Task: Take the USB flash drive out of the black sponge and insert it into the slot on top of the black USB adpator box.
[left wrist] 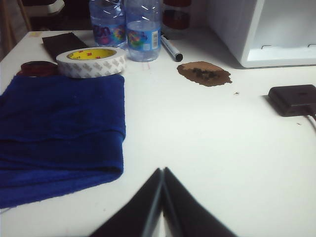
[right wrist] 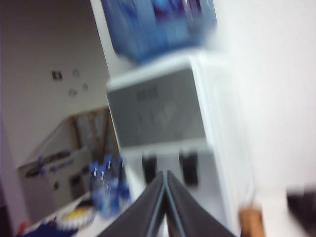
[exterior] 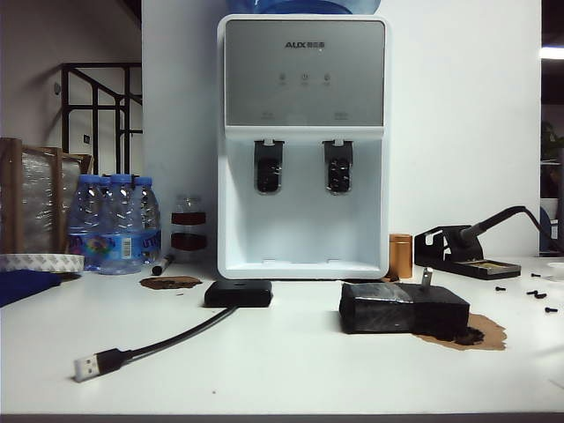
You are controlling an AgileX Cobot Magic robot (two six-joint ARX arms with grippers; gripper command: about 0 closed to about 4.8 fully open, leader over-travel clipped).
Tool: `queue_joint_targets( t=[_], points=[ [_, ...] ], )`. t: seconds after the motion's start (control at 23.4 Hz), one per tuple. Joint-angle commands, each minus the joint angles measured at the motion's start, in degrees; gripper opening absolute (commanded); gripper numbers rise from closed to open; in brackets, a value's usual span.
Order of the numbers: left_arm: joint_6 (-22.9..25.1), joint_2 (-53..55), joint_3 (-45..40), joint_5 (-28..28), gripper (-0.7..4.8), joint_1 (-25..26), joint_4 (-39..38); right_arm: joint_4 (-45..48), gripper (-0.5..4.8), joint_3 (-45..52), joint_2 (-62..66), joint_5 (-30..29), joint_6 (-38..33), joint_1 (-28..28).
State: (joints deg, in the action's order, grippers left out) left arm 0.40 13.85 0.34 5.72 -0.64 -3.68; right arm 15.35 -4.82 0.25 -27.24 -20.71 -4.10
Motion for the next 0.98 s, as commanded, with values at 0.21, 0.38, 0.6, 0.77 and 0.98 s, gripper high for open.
queue_joint_targets(
  t=[0.21,0.38,0.6,0.77,0.98],
  points=[
    [-0.4,0.0,0.0,10.9,-0.04,0.0,-2.3,-16.7,0.22,-26.4,19.2,-3.1,13.3,0.1],
    [-0.4,0.0,0.0,12.7,-0.04,0.0,-2.2,-21.0,0.39,-35.1,29.3,-2.8,17.5,0.2],
    [-0.2,0.0,0.0,12.8,-0.04,0.0,-1.7,-12.0,0.53,-35.9,34.0,6.9,22.1,5.7],
    [2.8,0.0,0.5,20.0,-0.04,0.0,2.8,-8.7,0.73,-35.3,38.8,38.5,29.6,25.9],
    [3.6,0.2,10.3,31.9,-0.04,0.0,2.8,10.7,0.95,-26.8,49.5,49.7,26.4,39.7]
  ],
)
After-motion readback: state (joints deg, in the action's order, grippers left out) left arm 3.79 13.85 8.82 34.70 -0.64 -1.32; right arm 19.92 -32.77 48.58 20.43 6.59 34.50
